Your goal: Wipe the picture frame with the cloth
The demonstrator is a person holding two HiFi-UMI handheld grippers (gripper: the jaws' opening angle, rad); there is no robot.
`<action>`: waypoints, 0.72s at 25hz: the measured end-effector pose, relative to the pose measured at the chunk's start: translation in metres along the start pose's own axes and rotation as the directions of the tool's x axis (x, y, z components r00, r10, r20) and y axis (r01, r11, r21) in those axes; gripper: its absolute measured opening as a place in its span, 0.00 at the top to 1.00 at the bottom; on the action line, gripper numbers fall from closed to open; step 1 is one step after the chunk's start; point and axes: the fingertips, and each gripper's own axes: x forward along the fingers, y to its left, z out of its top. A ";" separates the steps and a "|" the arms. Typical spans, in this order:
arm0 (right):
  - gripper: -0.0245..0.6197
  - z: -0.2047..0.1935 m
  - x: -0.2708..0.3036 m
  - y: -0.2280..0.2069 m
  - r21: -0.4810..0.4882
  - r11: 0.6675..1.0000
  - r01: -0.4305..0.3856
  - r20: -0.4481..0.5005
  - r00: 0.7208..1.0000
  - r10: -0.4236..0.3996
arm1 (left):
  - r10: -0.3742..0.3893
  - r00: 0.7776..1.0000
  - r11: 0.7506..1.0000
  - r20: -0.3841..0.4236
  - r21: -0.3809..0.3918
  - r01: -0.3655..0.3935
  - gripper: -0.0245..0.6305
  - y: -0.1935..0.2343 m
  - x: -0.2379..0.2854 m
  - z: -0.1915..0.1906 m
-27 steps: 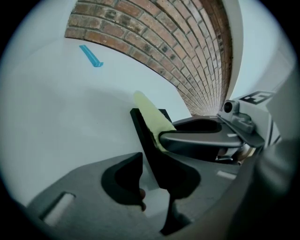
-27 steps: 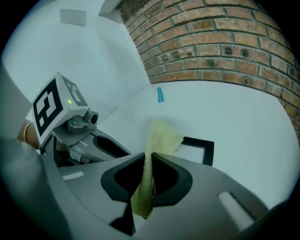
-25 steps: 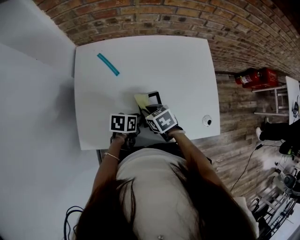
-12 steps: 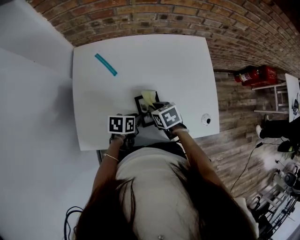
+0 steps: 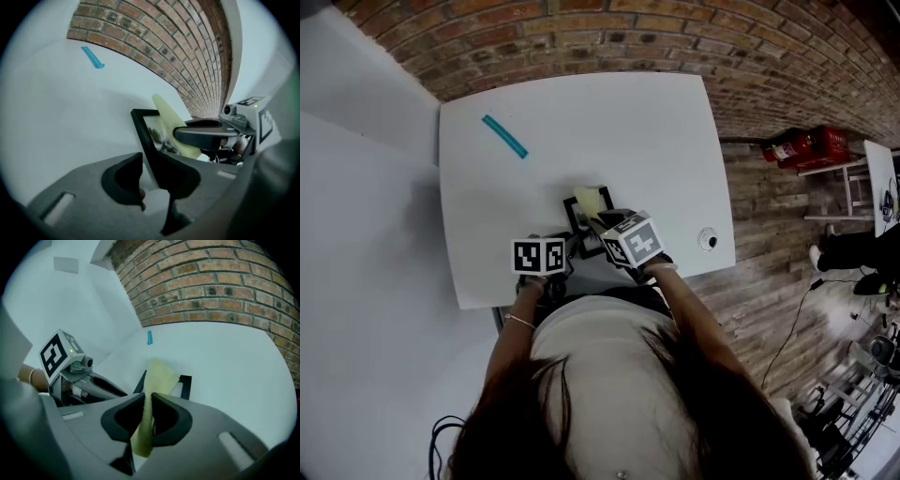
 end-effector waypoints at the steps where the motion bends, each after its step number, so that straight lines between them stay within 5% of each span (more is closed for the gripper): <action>1: 0.90 -0.001 0.001 0.005 -0.010 1.000 -0.008 -0.005 1.000 0.008 | -0.002 1.000 1.000 0.001 -0.001 0.002 0.81 -0.001 0.000 0.000; 9: 0.90 -0.031 0.017 0.033 -0.039 0.996 -0.077 -0.108 0.991 0.072 | -0.008 1.000 1.000 -0.001 0.003 0.008 0.81 -0.001 0.000 0.000; 18: 0.90 -0.034 0.008 0.004 0.044 0.999 0.005 -0.073 0.997 -0.001 | -0.013 1.000 1.000 -0.006 0.004 0.013 0.81 0.000 0.000 0.001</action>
